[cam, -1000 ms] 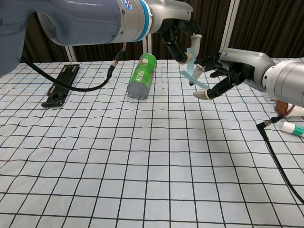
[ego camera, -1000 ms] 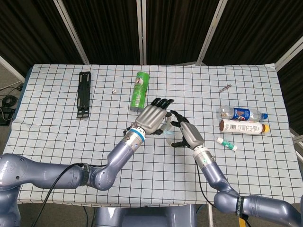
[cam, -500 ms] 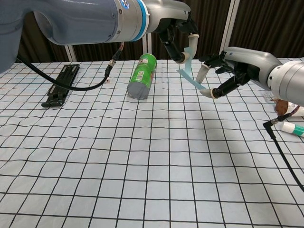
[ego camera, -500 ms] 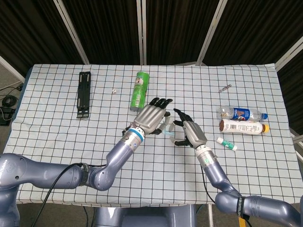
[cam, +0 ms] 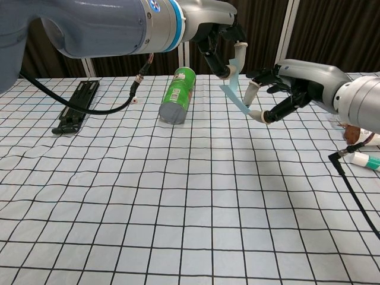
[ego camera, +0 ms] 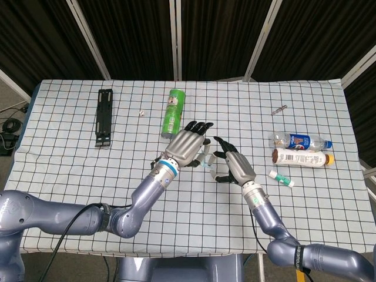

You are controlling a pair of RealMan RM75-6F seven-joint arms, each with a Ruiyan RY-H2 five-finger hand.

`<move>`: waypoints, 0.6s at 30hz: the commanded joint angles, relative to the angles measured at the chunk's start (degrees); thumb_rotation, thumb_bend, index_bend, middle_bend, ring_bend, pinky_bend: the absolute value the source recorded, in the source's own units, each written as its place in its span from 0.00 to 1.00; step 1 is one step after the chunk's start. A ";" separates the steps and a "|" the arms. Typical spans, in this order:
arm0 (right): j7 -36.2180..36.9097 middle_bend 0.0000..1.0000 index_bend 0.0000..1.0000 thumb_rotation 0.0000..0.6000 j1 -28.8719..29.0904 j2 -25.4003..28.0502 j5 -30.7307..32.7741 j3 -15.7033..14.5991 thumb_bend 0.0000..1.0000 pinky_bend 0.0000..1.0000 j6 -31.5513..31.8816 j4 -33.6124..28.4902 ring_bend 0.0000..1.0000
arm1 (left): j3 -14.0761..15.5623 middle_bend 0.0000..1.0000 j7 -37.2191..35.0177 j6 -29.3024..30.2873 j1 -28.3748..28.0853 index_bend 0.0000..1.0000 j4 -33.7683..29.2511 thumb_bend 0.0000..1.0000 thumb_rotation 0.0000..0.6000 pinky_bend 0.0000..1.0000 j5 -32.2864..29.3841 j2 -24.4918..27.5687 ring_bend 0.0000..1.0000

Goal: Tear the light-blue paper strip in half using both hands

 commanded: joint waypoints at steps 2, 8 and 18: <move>-0.03 0.00 0.53 1.00 0.03 -0.09 0.19 0.05 0.31 0.00 0.00 0.06 0.00 | -0.01 0.00 -0.01 0.11 -0.19 0.87 0.15 0.60 1.00 0.00 -0.03 -0.27 0.00; 0.02 0.00 0.55 1.00 -0.01 -0.12 0.46 0.16 0.31 0.00 0.04 0.22 0.00 | -0.17 0.00 -0.21 0.37 -0.59 0.87 0.73 0.60 1.00 0.00 -0.42 -1.17 0.00; 0.46 0.00 0.56 1.00 -0.16 0.07 0.57 0.13 0.33 0.00 -0.25 0.24 0.00 | -0.16 0.00 0.29 0.90 -1.10 0.87 1.25 0.60 1.00 0.00 -0.96 -1.96 0.00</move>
